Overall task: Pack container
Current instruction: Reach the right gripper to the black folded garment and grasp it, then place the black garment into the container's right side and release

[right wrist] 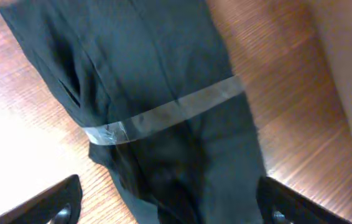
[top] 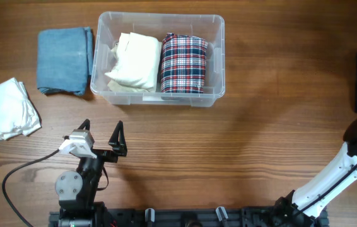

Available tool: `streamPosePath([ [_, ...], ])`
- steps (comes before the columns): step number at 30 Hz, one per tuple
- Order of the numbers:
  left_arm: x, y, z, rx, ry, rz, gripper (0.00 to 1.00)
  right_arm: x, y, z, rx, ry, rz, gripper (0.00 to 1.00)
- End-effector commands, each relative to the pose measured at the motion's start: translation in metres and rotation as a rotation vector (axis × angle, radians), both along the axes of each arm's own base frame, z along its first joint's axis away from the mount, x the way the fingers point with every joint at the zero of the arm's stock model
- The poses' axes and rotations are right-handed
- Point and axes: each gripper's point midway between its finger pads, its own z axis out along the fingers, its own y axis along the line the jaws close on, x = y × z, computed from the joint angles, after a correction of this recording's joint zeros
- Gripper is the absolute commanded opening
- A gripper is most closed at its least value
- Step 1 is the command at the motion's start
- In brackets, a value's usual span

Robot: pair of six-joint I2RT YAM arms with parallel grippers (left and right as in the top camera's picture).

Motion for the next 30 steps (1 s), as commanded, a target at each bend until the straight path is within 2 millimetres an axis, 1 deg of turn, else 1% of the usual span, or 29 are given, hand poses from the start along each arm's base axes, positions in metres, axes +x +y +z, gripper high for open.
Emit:
streamPosePath([
  [1,0.000,0.004,-0.002,0.007,-0.001,0.017,1.00,-0.010,0.004,-0.044,0.051,0.091,-0.012,0.70],
  [2,0.000,0.004,-0.002,0.007,-0.001,0.017,1.00,-0.012,0.004,-0.050,0.061,0.098,-0.026,0.63],
  [4,0.000,0.004,-0.002,0.007,-0.001,0.017,1.00,-0.013,0.005,-0.054,0.067,0.099,-0.045,0.31],
  [5,0.000,0.004,-0.002,0.007,-0.001,0.017,1.00,-0.014,0.004,-0.054,0.065,0.094,-0.063,0.11],
  [6,0.000,0.004,-0.002,0.007,-0.001,0.017,1.00,-0.015,0.005,-0.054,0.070,0.091,-0.085,0.04],
  [9,0.000,0.004,-0.002,0.007,-0.001,0.017,1.00,-0.015,0.008,-0.051,0.077,0.077,-0.114,0.04],
  [12,0.000,0.004,-0.002,0.007,-0.001,0.017,1.00,0.000,0.028,-0.039,0.128,0.020,-0.087,0.04],
  [15,0.000,0.004,-0.002,0.007,-0.001,0.017,1.00,0.025,0.056,-0.011,0.173,-0.070,-0.016,0.04],
  [16,0.000,0.004,-0.002,0.007,-0.001,0.017,1.00,0.039,0.071,0.009,0.189,-0.137,0.012,0.04],
  [18,0.000,0.004,-0.002,0.007,-0.001,0.017,1.00,0.054,0.090,0.042,0.195,-0.225,0.052,0.04],
  [19,0.000,0.004,-0.002,0.007,-0.001,0.017,1.00,0.065,0.106,0.067,0.205,-0.290,0.099,0.04],
  [20,0.000,0.004,-0.002,0.007,-0.001,0.017,1.00,0.071,0.119,0.083,0.218,-0.333,0.135,0.04],
  [21,0.000,0.004,-0.002,0.007,-0.001,0.017,1.00,0.081,0.147,0.109,0.260,-0.405,0.205,0.04],
  [22,0.000,0.004,-0.002,0.007,-0.001,0.017,1.00,0.087,0.170,0.130,0.297,-0.461,0.247,0.04],
  [23,0.000,0.004,-0.002,0.007,-0.001,0.017,1.00,0.089,0.187,0.146,0.328,-0.502,0.255,0.04],
  [24,0.000,0.004,-0.002,0.007,-0.001,0.017,1.00,0.092,0.225,0.173,0.417,-0.576,0.283,0.04],
  [26,0.000,0.004,-0.002,0.007,-0.001,0.017,1.00,0.090,0.276,0.203,0.533,-0.642,0.304,0.04],
  [27,0.000,0.004,-0.002,0.007,-0.001,0.017,1.00,0.086,0.320,0.224,0.599,-0.672,0.341,0.05],
  [28,0.000,0.004,-0.002,0.007,-0.001,0.017,1.00,0.081,0.356,0.237,0.637,-0.682,0.380,0.04],
  [29,0.000,0.004,-0.002,0.007,-0.001,0.017,1.00,0.076,0.395,0.246,0.667,-0.684,0.424,0.04],
  [30,0.000,0.004,-0.002,0.007,-0.001,0.017,1.00,0.073,0.419,0.248,0.672,-0.679,0.444,0.04],
])
